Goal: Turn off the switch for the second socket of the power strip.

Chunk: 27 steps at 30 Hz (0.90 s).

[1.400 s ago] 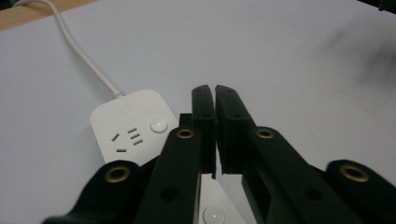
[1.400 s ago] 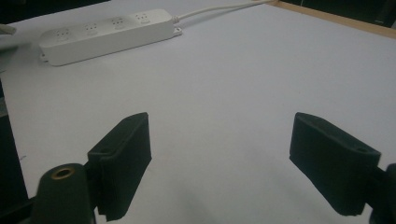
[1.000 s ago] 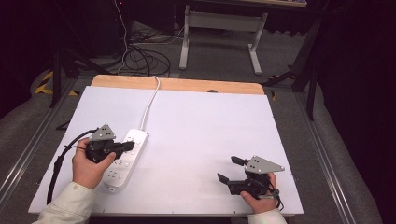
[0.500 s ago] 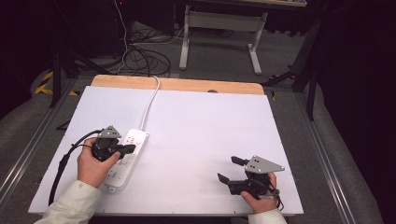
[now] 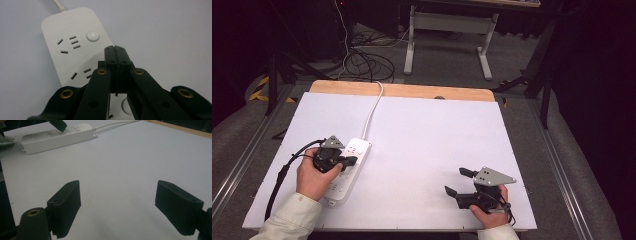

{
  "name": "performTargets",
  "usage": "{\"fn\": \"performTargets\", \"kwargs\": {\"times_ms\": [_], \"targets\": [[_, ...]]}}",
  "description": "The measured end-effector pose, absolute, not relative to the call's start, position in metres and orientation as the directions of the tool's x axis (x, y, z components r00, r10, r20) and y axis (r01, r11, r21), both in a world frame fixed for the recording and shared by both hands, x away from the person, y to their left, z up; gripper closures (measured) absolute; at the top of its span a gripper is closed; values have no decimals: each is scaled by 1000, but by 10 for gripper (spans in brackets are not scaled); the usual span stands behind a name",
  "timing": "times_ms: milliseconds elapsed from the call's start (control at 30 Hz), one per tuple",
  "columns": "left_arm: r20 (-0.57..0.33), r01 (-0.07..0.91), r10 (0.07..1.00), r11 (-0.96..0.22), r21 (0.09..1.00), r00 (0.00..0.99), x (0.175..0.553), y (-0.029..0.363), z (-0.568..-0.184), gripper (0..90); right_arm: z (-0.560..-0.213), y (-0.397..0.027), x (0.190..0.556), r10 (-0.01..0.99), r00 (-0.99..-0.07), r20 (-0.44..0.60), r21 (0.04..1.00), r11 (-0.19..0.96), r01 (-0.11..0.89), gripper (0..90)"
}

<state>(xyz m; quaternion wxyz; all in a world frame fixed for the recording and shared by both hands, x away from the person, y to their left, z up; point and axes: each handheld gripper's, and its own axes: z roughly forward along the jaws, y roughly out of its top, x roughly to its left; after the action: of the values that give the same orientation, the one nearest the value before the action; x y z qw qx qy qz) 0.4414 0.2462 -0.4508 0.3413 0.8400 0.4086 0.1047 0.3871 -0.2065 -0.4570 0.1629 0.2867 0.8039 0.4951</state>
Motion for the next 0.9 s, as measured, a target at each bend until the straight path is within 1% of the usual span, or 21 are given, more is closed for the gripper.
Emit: {"fn": "performTargets", "kwargs": {"times_ms": [767,900], "targets": [[-58,589,755,-457,666,653,441,244,-456,900,-457,-207,387,622,-783,20,891,344,296,205],[-37,580,758,-466,668,651,440,242,-457,900,-457,-207,387,621,-784,20,891,345,296,206]]}}
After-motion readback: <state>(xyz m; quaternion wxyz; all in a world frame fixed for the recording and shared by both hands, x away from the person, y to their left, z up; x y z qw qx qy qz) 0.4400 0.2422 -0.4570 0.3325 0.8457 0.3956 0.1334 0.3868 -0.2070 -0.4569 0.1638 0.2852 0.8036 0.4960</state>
